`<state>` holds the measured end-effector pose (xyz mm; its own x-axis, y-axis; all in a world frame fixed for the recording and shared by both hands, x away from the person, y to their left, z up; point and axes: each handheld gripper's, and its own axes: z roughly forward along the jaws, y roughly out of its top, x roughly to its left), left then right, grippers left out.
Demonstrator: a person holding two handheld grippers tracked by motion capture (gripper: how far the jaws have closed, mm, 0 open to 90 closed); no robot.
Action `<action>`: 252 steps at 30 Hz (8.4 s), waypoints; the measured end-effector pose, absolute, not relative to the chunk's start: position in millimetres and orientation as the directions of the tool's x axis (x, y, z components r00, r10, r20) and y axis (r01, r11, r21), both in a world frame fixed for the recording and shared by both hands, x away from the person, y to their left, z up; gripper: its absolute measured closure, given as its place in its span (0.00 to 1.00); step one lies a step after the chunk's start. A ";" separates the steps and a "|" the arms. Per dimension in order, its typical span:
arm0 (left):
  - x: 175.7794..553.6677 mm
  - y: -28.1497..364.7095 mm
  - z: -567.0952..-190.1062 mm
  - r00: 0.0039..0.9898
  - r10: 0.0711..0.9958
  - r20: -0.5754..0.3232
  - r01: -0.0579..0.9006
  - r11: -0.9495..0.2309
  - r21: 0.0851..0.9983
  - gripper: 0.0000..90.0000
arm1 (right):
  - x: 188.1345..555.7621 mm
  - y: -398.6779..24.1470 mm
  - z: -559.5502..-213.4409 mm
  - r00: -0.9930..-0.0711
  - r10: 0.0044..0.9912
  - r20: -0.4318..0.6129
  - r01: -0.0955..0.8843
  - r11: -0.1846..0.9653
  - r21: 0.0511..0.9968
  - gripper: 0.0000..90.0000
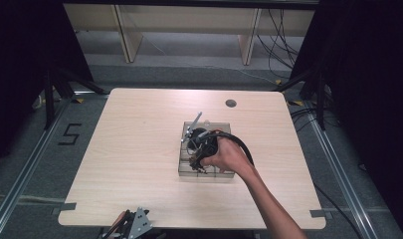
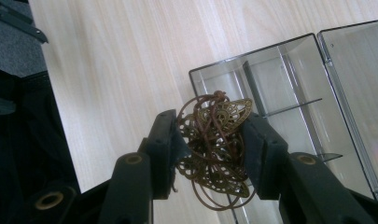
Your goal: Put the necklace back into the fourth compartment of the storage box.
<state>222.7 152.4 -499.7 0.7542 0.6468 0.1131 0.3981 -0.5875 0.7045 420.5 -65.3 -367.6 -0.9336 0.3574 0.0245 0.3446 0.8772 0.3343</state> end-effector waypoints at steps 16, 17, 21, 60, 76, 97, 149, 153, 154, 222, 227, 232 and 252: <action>222.0 152.0 -499.5 0.754 0.648 0.107 0.401 -0.583 0.707 0.17 | 448.4 -45.1 -383.4 -0.926 0.376 0.024 0.367 0.883 0.292 0.66; 222.6 152.4 -499.4 0.758 0.642 0.113 0.395 -0.590 0.704 0.17 | 449.6 -44.0 -385.0 -0.930 0.367 0.024 0.358 0.887 0.293 0.66; 222.6 152.3 -499.5 0.757 0.643 0.113 0.396 -0.589 0.704 0.17 | 451.5 -39.3 -388.5 -0.926 0.376 0.032 0.369 0.884 0.287 0.66; 222.0 153.1 -498.6 0.745 0.659 0.104 0.407 -0.574 0.711 0.17 | 473.0 -26.6 -442.7 -0.898 0.428 0.099 0.439 0.876 0.200 0.66; 223.6 154.7 -497.4 0.763 0.635 0.122 0.381 -0.594 0.709 0.17 | 479.9 -24.9 -455.0 -0.877 0.462 0.130 0.479 0.861 0.168 0.66; 223.1 154.1 -498.2 0.759 0.642 0.111 0.395 -0.588 0.706 0.17 | 487.0 -49.7 -429.7 -0.851 0.507 0.139 0.525 0.810 0.262 0.56; 222.9 153.5 -500.1 0.738 0.670 0.081 0.427 -0.558 0.712 0.17 | 454.2 -124.5 -396.1 -0.843 0.521 0.133 0.527 0.752 0.396 0.44; 222.6 152.9 -500.5 0.738 0.670 0.081 0.429 -0.558 0.710 0.17 | 451.3 -129.1 -395.9 -0.845 0.519 0.131 0.523 0.749 0.406 0.44; 222.9 152.9 -500.6 0.739 0.670 0.076 0.432 -0.556 0.710 0.17 | 449.3 -130.0 -396.0 -0.838 0.528 0.137 0.534 0.741 0.407 0.44; 224.5 154.2 -501.0 0.741 0.664 0.102 0.413 -0.570 0.710 0.18 | 384.1 -202.9 -406.9 -0.819 0.555 0.146 0.532 0.638 0.557 0.30; 223.5 153.6 -501.6 0.734 0.673 0.090 0.424 -0.558 0.714 0.18 | 380.0 -203.4 -408.3 -0.818 0.559 0.135 0.527 0.633 0.567 0.30; 224.4 154.2 -501.2 0.741 0.664 0.102 0.413 -0.570 0.710 0.18 | 376.2 -204.0 -409.2 -0.821 0.553 0.140 0.525 0.637 0.565 0.30; 224.3 154.8 -501.2 0.735 0.671 0.094 0.423 -0.563 0.710 0.17 | 363.0 -211.6 -418.6 -0.807 0.571 0.151 0.538 0.605 0.587 0.29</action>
<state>224.3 154.8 -501.2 0.7351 0.6714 0.0939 0.4231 -0.5626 0.7103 363.0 -211.6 -418.6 -0.8070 0.5709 0.1510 0.5379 0.6050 0.5870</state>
